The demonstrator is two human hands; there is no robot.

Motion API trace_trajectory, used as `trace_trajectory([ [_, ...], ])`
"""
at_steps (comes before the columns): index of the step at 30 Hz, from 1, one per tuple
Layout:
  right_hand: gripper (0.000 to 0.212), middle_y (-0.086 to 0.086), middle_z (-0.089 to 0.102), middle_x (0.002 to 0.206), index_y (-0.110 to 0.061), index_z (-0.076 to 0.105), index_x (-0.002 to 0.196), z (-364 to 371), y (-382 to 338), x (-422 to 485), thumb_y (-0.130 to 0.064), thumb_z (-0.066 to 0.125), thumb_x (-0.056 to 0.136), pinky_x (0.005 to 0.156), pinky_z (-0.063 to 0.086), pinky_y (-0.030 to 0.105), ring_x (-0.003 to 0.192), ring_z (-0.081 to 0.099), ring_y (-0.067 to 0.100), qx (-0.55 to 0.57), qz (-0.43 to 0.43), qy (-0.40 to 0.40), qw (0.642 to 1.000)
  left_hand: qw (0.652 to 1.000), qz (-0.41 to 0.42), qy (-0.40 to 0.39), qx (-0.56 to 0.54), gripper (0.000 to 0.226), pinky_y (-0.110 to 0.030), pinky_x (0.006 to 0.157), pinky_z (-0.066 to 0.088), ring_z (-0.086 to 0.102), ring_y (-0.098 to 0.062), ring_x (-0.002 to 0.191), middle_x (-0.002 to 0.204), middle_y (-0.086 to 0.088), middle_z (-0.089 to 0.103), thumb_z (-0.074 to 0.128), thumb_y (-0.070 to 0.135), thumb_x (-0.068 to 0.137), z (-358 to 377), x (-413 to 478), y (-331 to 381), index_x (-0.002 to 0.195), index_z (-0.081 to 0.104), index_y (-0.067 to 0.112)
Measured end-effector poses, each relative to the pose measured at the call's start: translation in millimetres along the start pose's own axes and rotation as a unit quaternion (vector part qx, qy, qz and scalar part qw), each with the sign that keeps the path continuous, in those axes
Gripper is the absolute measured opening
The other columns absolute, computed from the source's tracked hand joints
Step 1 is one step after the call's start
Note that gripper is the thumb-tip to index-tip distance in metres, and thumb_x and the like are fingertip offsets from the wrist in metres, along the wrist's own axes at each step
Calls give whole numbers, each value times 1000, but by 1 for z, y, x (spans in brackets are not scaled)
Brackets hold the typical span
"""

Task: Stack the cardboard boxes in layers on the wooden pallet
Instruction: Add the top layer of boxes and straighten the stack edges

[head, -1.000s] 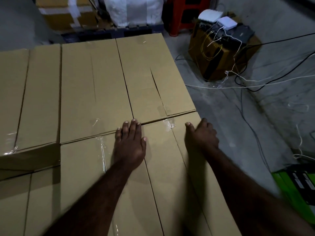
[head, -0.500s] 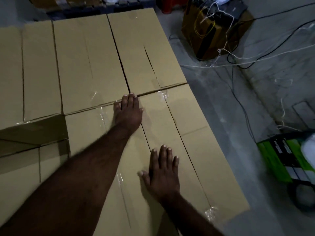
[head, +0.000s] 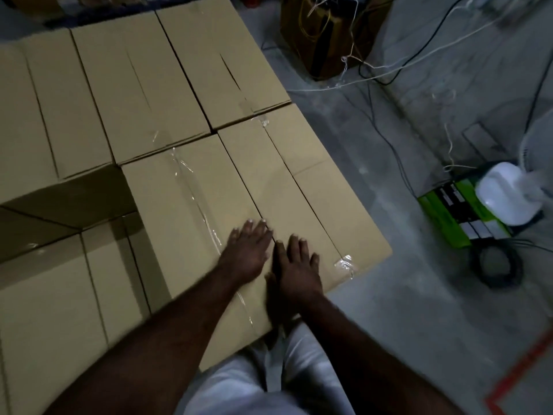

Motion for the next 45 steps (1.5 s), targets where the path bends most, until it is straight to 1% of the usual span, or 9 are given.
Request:
trace_trajectory([
  [3,76,14,-2,167,-21,13,160,1,7,-6,-51,47,99,121,6,56,154,-4,33,2,-19,-12,1000,999,15,-24,23,59,-52,120,10,3,-30,153,167,0,1,38,33,103,2,-14,21,157,17,23],
  [7,61,13,25,161,-17,35,152,-29,7,-19,-41,52,98,117,26,48,148,24,31,28,-63,-27,997,999,5,-24,40,53,-55,119,12,1,-30,153,167,-1,5,38,30,103,-29,-33,30,153,27,21],
  [11,51,14,38,155,-12,41,148,-80,1,-31,-36,47,103,109,40,41,139,40,31,37,-98,6,994,998,-52,16,24,51,-54,119,17,5,-32,153,166,-4,11,42,33,103,-68,-59,26,150,32,18],
  [15,56,13,37,156,-15,38,150,-114,-13,-47,-41,48,102,112,37,45,142,35,30,-21,-184,69,980,990,-110,85,8,54,-53,119,19,8,-32,152,166,-6,12,43,34,103,-101,-91,41,152,29,18],
  [20,58,10,30,159,-19,34,150,-125,-11,-80,-45,48,100,116,27,56,148,23,29,-61,-243,85,964,972,-196,127,-22,57,-53,118,23,11,-31,151,165,-8,13,45,37,103,-114,-139,85,154,26,21],
  [26,59,10,34,157,-18,36,149,-135,-23,-121,-49,47,100,115,28,55,147,26,30,-54,-314,77,945,938,-291,150,-115,60,-50,118,25,12,-28,152,166,-6,13,44,43,102,-99,-208,108,155,25,22],
  [35,58,9,40,151,-19,39,147,-99,-93,-174,-50,48,98,110,34,54,141,33,28,-76,-412,66,906,893,-392,181,-125,59,-48,115,29,16,-28,149,163,-8,19,45,41,101,-75,-303,104,153,26,21],
  [39,61,9,42,151,-18,38,149,-77,-113,-192,-53,45,99,109,36,52,140,35,29,-81,-422,58,901,874,-427,183,-146,59,-47,114,30,18,-29,148,163,-8,19,46,40,100,-53,-340,95,153,28,19],
  [45,59,10,45,147,-17,39,147,-34,-93,-189,-52,45,100,108,37,50,136,40,30,-67,-363,39,929,870,-409,178,-210,62,-46,113,33,23,-29,146,162,-10,22,49,40,100,-12,-350,84,153,28,15],
])
Point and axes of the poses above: each hand's wrist, its own x-axis towards the middle knuckle, its own z-axis out of the palm, y = z × x, the point moved 4 cm from there along x, towards the middle knuckle
